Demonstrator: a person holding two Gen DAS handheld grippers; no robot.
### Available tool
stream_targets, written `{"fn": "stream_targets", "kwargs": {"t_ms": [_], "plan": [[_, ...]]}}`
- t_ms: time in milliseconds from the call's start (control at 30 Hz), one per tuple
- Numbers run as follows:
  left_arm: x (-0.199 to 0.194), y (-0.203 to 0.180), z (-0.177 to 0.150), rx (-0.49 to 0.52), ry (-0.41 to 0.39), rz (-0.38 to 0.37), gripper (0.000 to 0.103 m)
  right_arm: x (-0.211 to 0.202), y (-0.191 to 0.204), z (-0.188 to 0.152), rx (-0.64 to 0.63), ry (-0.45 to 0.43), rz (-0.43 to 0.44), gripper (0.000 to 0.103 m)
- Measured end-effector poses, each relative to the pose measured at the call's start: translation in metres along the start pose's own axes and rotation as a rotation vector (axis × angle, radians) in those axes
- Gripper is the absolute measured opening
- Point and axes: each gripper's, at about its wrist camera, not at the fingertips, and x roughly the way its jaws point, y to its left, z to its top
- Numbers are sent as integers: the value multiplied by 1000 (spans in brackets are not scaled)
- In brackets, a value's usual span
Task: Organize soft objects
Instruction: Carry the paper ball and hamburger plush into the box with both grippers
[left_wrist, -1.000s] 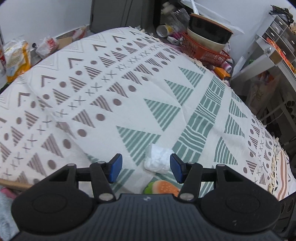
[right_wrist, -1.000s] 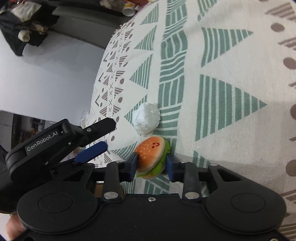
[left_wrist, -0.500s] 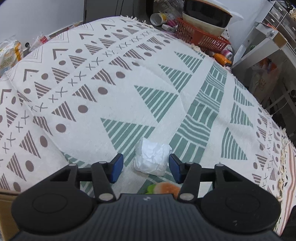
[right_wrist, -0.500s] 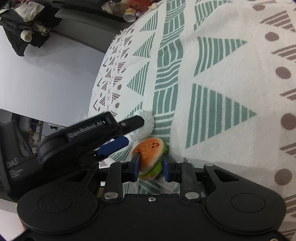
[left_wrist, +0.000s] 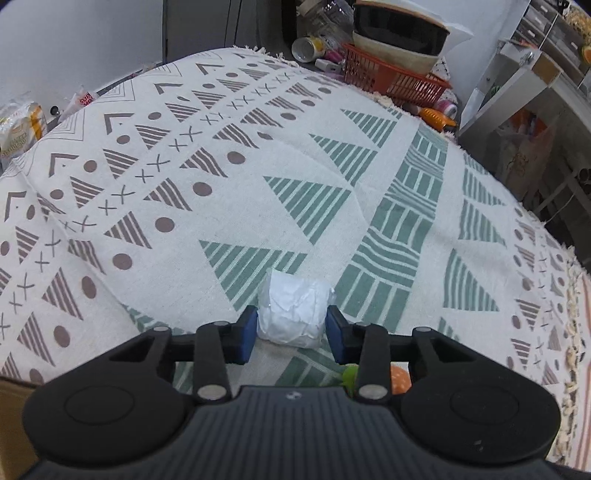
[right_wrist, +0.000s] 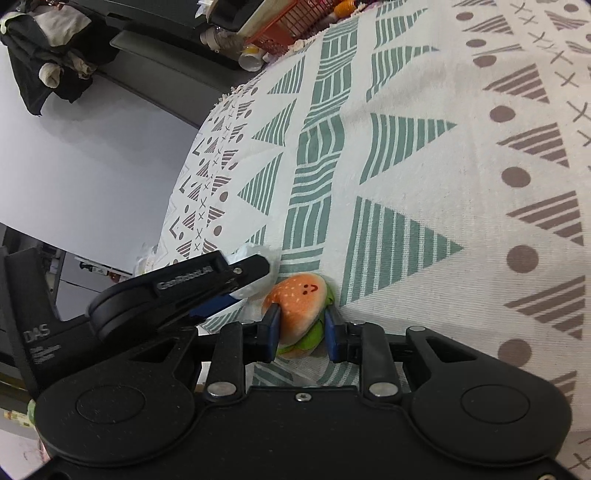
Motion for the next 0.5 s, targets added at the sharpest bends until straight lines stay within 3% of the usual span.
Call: {"fn": "stream_targets", "kwargs": {"t_ms": [500], "plan": [[-85,1,-17,-11,-52,-42,39,-47,15,-12,-50,-114,-14,24]]}}
